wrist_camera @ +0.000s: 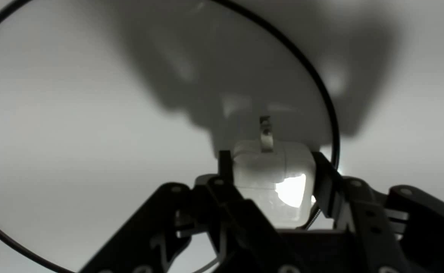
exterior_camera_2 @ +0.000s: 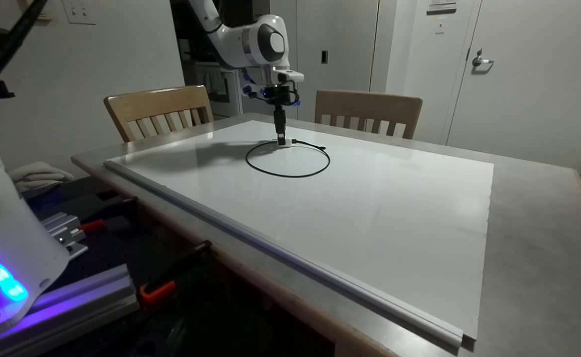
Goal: Straighten the charger on the table
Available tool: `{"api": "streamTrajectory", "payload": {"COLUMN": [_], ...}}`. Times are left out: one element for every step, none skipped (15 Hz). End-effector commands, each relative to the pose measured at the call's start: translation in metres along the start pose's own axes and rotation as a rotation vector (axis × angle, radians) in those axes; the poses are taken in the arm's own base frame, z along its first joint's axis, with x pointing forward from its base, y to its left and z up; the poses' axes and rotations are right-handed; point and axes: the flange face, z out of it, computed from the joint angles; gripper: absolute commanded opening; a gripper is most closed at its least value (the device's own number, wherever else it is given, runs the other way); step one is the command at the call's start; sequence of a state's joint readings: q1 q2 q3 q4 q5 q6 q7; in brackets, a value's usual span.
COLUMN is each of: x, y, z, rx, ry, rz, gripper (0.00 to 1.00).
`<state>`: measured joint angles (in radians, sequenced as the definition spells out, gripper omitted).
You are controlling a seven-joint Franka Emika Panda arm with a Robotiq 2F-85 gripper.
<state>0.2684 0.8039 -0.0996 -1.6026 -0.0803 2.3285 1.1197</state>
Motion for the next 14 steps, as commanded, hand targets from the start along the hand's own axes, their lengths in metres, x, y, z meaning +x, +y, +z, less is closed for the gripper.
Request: {"api": "streamTrajectory", "payload": {"x": [0.003, 0.004, 0.004, 0.005, 0.006, 0.007, 0.009, 0.010, 0.012, 0.013, 0.014, 0.014, 0.014, 0.015], "y": [0.003, 0.003, 0.004, 0.006, 0.007, 0.008, 0.009, 0.009, 0.011, 0.012, 0.014, 0.014, 0.014, 0.007], "z": [-0.001, -0.001, 0.001, 0.002, 0.003, 0.004, 0.004, 0.005, 0.006, 0.007, 0.007, 0.005, 0.003, 0.003], "rx": [-0.009, -0.013, -0.010, -0.004, -0.001, 0.002, 0.004, 0.005, 0.006, 0.010, 0.015, 0.024, 0.023, 0.017], "ry": [0.025, 0.030, 0.040, 0.052, 0.061, 0.072, 0.080, 0.086, 0.089, 0.091, 0.093, 0.097, 0.103, 0.074], "rz": [-0.018, -0.021, -0.025, -0.024, -0.025, -0.022, -0.022, -0.024, -0.017, -0.004, 0.006, 0.018, 0.012, 0.005], "gripper": [0.27, 0.27, 0.27, 0.27, 0.27, 0.27, 0.27, 0.27, 0.27, 0.27, 0.27, 0.27, 0.27, 0.27]}}
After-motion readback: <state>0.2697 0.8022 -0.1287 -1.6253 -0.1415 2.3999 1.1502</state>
